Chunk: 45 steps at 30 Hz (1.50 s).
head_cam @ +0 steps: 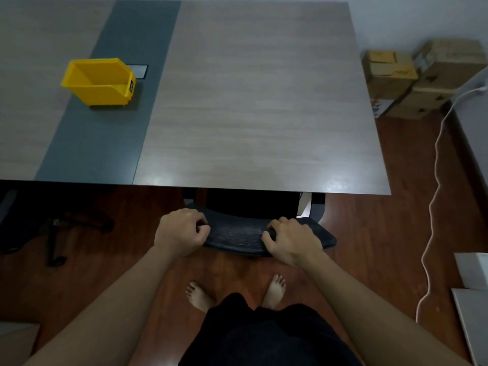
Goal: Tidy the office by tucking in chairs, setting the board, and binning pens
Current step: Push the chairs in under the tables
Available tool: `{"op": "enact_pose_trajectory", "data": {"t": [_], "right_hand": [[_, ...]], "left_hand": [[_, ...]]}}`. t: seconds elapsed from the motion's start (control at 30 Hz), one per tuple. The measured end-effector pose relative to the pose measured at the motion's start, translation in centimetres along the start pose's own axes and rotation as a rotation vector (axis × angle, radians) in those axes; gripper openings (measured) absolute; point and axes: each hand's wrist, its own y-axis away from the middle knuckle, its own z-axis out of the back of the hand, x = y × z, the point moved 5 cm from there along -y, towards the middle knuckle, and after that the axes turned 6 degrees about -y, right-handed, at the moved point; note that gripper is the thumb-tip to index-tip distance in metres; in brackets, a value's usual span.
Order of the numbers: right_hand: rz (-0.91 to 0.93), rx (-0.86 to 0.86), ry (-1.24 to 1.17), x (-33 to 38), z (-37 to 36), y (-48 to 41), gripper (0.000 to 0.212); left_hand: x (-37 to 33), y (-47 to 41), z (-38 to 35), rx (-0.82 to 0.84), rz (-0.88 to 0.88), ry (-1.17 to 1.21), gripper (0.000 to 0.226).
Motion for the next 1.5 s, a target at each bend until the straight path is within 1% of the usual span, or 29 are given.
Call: {"op": "enact_pose_trajectory", "data": {"t": [0.27,0.47,0.63,0.8,0.97,1.17,1.33,1.4,1.5], "right_hand": [[-0.021,0.062,0.027,0.6,-0.6,0.1,0.067],[-0.021,0.064,0.01,2.5,-1.1,-0.3,0.065],[-0.03,0.081,0.005,3.6,-0.6,-1.8,0.064],[-0.027,0.094,0.023,3.9,0.8,-3.3,0.059],[-0.02,0.057,0.038,4.1,1.6,-4.8,0.056],[0.029,0.026,0.052,4.1,1.7,-6.3,0.054],[0.095,-0.096,0.064,4.0,1.4,-6.3,0.044],[0.111,-0.108,0.064,4.1,1.4,-6.2,0.041],[0.124,-0.077,0.048,4.3,1.5,-6.1,0.04]], "left_hand": [[0.9,1.0,-0.4,0.004,0.02,0.07,0.042],[3.0,1.1,-0.1,-0.018,0.032,0.084,0.041],[4.1,-0.1,0.6,0.002,0.02,0.078,0.04],[4.3,-1.3,0.9,0.025,0.033,0.051,0.036],[4.7,-2.9,1.1,0.077,0.014,0.034,0.036],[5.1,-3.8,1.0,0.114,0.042,0.021,0.038],[5.2,-3.6,0.9,0.103,0.067,0.004,0.041],[5.2,-3.5,0.8,0.09,0.068,-0.01,0.043],[5.4,-3.1,0.7,0.109,0.099,-0.091,0.053]]}}
